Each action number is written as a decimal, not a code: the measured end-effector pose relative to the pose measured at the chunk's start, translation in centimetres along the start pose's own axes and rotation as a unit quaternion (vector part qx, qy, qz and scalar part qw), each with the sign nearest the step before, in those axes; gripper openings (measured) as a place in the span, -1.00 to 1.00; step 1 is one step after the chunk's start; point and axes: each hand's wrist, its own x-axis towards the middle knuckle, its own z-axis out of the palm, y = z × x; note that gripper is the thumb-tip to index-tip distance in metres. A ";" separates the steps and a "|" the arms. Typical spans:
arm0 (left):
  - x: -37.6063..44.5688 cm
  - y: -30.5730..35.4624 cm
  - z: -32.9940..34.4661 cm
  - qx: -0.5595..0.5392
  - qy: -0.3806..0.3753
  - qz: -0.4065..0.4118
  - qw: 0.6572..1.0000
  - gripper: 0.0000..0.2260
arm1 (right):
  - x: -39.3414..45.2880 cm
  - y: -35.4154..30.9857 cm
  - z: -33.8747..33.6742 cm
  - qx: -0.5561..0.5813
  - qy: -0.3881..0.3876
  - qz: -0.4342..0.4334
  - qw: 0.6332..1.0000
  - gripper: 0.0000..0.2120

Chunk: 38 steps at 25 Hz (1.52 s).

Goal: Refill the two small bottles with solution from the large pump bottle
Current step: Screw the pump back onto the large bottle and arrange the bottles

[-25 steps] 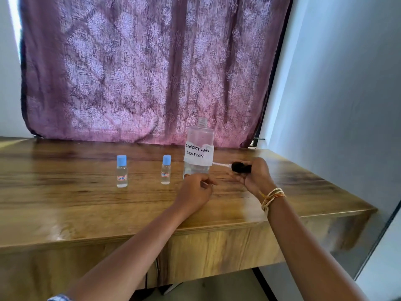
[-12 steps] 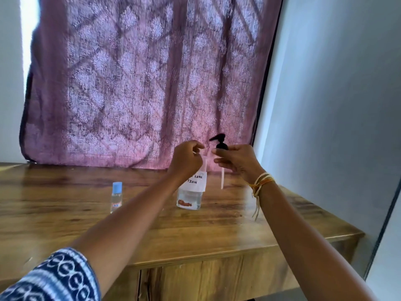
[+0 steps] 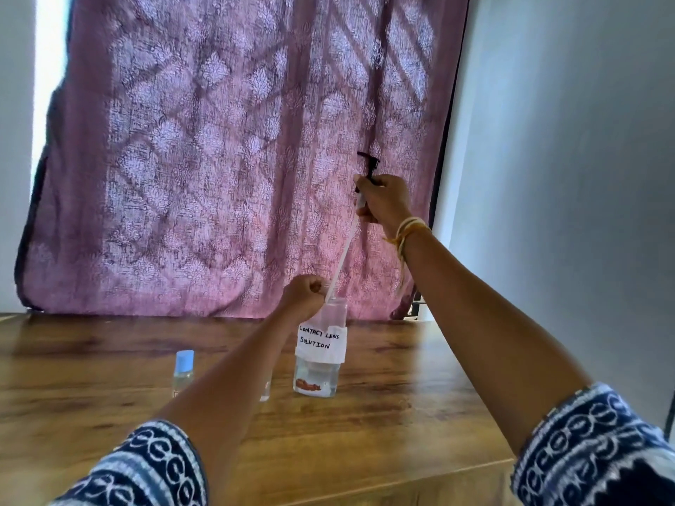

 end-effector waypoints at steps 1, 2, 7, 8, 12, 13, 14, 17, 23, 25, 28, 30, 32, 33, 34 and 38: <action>0.1 -0.4 0.2 -0.006 0.004 0.005 1.000 -0.90 | 0.6 -0.4 0.3 -0.010 0.000 -0.008 1.000 -0.78; 0.0 -0.5 0.2 -0.004 0.004 0.011 1.000 -0.92 | 1.1 -0.8 0.5 -0.018 0.002 -0.013 1.000 -0.78; -0.3 -0.8 0.4 0.025 0.009 0.020 0.999 -0.85 | 2.2 -1.9 1.5 -0.043 0.017 -0.036 0.998 -0.79; -0.4 -1.2 0.6 0.020 0.007 0.013 1.000 -0.88 | 2.1 -1.7 1.8 -0.050 0.018 -0.041 0.998 -0.78; 0.2 -0.5 0.1 0.012 0.001 0.026 1.000 -0.88 | 2.1 -1.9 2.5 -0.064 0.008 -0.057 0.996 -0.75; 0.2 -0.3 0.0 0.009 0.003 0.030 1.000 -0.89 | 1.9 -1.5 2.7 -0.067 0.000 -0.052 0.996 -0.75; 0.2 -0.4 0.0 0.015 0.002 0.027 1.000 -0.86 | 1.6 -0.9 2.9 -0.069 -0.007 -0.044 0.997 -0.76; 0.1 -0.6 0.3 0.010 -0.001 0.030 0.999 -0.84 | 0.2 1.4 3.3 -0.069 -0.039 -0.005 0.997 -0.82; 0.3 -1.0 0.0 0.036 -0.013 0.038 0.999 -0.87 | -3.1 8.2 4.3 -0.072 -0.145 0.048 0.986 -0.80; 0.0 -1.2 0.1 0.000 -0.017 0.023 1.000 -0.76 | -4.0 9.5 4.0 -0.076 -0.147 0.024 0.986 -0.85; -0.3 -1.8 0.5 -0.087 -0.018 -0.001 0.996 -0.77 | -4.8 10.8 3.1 -0.045 -0.183 0.035 0.982 -0.84; 0.1 -2.4 1.0 -0.098 -0.026 -0.015 0.995 -0.77 | -5.3 11.5 2.6 -0.025 -0.212 0.044 0.976 -0.77; 0.3 -2.7 1.0 -0.091 -0.034 -0.027 0.995 -0.71 | -5.4 11.8 2.5 -0.040 -0.213 0.027 0.976 -0.77; 0.3 -2.8 1.0 -0.090 -0.038 -0.029 0.995 -0.69 | -5.4 11.7 2.5 -0.054 -0.206 0.013 0.977 -0.78; 0.3 -2.9 0.9 -0.095 -0.045 -0.026 0.994 -0.68 | -5.4 11.6 2.4 -0.071 -0.197 0.000 0.978 -0.80; -0.8 -2.7 0.3 -0.128 -0.074 0.014 0.989 -0.73 | -6.2 11.0 2.1 -0.181 -0.133 -0.039 0.974 -0.67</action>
